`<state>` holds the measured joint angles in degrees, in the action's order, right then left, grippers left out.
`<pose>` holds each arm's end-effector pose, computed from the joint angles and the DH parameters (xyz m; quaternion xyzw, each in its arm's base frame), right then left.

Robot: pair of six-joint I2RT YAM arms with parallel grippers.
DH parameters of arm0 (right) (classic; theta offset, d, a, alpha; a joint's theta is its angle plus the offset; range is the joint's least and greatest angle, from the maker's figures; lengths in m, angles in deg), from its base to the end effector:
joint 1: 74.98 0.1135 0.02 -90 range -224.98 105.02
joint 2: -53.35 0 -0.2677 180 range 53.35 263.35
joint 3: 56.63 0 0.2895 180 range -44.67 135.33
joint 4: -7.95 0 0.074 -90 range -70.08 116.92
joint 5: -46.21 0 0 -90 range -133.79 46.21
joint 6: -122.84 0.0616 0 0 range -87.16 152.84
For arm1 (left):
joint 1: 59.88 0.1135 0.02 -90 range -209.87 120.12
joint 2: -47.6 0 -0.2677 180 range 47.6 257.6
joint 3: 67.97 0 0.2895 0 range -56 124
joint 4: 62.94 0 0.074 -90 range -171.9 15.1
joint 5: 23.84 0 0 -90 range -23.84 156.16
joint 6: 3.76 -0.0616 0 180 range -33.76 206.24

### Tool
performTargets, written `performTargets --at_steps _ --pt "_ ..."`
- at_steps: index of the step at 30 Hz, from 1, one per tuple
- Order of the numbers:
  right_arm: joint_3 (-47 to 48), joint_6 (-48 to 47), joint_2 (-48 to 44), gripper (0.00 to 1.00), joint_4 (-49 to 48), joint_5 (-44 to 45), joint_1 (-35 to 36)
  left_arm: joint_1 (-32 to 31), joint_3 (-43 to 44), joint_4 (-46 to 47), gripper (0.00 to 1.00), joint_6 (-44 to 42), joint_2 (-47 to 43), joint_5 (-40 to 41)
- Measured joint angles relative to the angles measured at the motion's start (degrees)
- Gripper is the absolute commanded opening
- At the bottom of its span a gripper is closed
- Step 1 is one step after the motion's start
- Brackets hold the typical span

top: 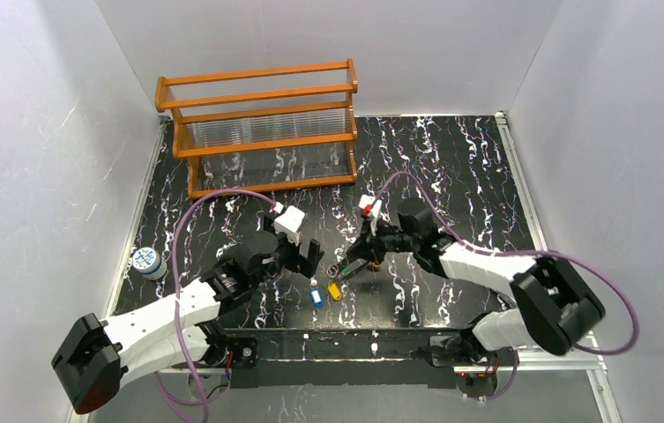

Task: Put the keys on the keyring

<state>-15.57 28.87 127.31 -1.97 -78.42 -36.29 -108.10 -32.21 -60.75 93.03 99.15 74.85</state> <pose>0.2153 0.2173 0.1649 -0.4426 0.6817 0.3941 0.4290 0.1823 -0.1901 0.2127 0.2334 0.7495 -0.2320 0.5744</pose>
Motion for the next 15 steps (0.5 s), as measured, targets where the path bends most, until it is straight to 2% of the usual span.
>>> performTargets --at_steps 3,7,12,15 --pt "5.01 -0.2 7.1 0.17 -0.28 0.81 0.0 0.0 1.55 -1.25 0.98 2.95 1.79 2.12" --pt "8.02 -0.94 12.85 0.43 -0.28 3.56 0.0 0.0 2.12 -2.89 0.98 8.46 3.32 6.67" --pt "8.59 -2.16 13.79 0.7 0.0 8.98 0.0 0.13 2.45 -5.81 0.98 13.79 5.18 10.19" --pt "8.66 -2.14 12.96 0.78 -0.07 12.63 0.0 0.59 2.62 -6.75 0.98 16.2 6.12 10.43"
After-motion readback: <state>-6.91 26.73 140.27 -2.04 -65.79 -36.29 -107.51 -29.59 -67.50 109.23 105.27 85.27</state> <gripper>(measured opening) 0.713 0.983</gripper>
